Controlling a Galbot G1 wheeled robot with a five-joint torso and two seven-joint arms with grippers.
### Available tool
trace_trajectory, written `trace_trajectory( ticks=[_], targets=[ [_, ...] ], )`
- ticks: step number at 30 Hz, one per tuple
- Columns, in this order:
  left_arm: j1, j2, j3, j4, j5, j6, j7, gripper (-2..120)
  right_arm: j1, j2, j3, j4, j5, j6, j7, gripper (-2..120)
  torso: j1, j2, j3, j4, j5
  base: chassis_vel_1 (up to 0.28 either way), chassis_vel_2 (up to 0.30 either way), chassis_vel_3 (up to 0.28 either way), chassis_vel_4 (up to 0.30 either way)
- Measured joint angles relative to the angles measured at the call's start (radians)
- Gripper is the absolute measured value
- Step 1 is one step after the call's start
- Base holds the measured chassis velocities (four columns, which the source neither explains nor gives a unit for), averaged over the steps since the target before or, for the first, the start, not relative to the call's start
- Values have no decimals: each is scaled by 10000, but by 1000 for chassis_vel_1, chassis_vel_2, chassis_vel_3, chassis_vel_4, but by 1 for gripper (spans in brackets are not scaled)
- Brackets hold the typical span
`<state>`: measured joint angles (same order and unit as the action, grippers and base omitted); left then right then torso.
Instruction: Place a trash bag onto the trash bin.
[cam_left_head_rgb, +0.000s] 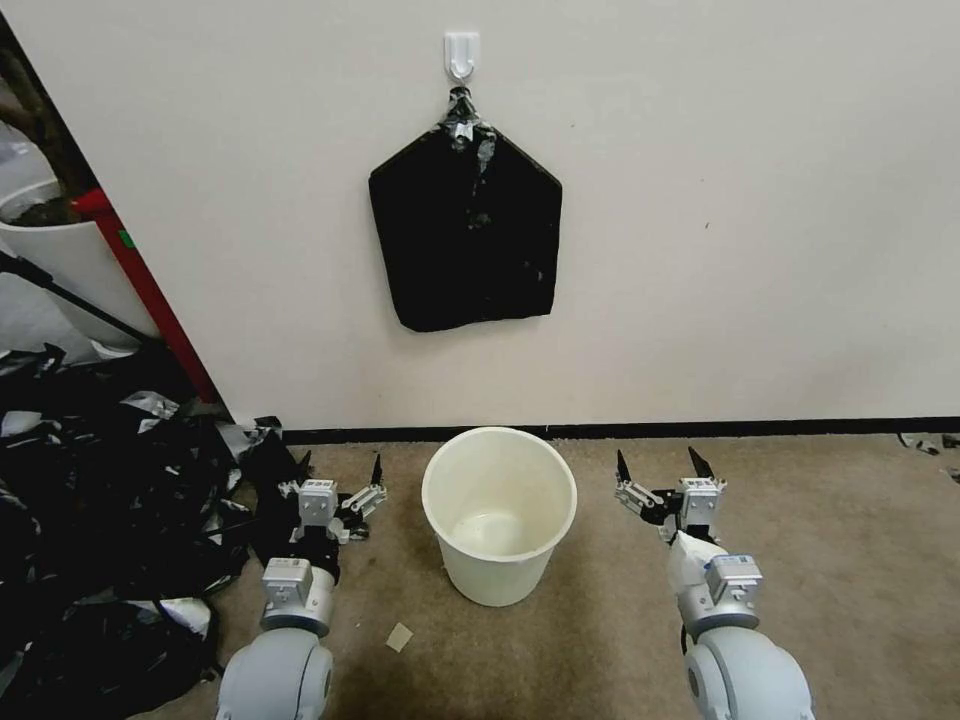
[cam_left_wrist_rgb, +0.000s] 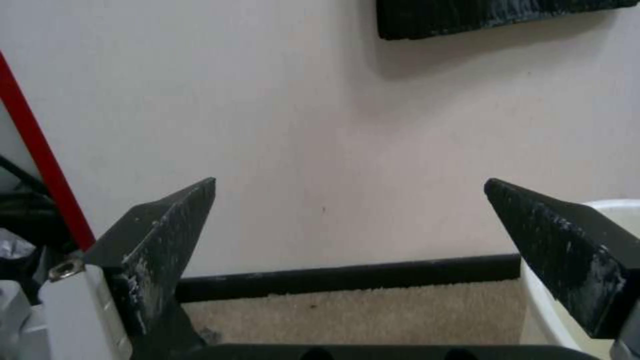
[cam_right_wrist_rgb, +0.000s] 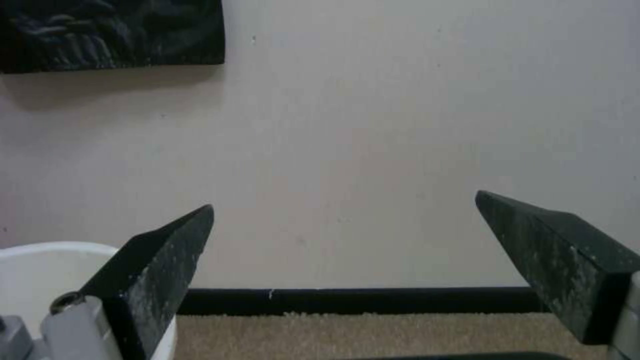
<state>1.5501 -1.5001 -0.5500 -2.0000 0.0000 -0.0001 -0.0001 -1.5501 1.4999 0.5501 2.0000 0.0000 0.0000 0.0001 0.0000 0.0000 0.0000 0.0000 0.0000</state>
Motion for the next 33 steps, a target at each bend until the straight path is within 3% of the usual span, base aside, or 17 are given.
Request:
trace_trajectory(
  ticks=[33],
  targets=[
    [0,0,0,0,0,2,0,100,0,0,0,0,0,1,0,100,0,-1,0,0,0,0,0,0,0]
  ],
)
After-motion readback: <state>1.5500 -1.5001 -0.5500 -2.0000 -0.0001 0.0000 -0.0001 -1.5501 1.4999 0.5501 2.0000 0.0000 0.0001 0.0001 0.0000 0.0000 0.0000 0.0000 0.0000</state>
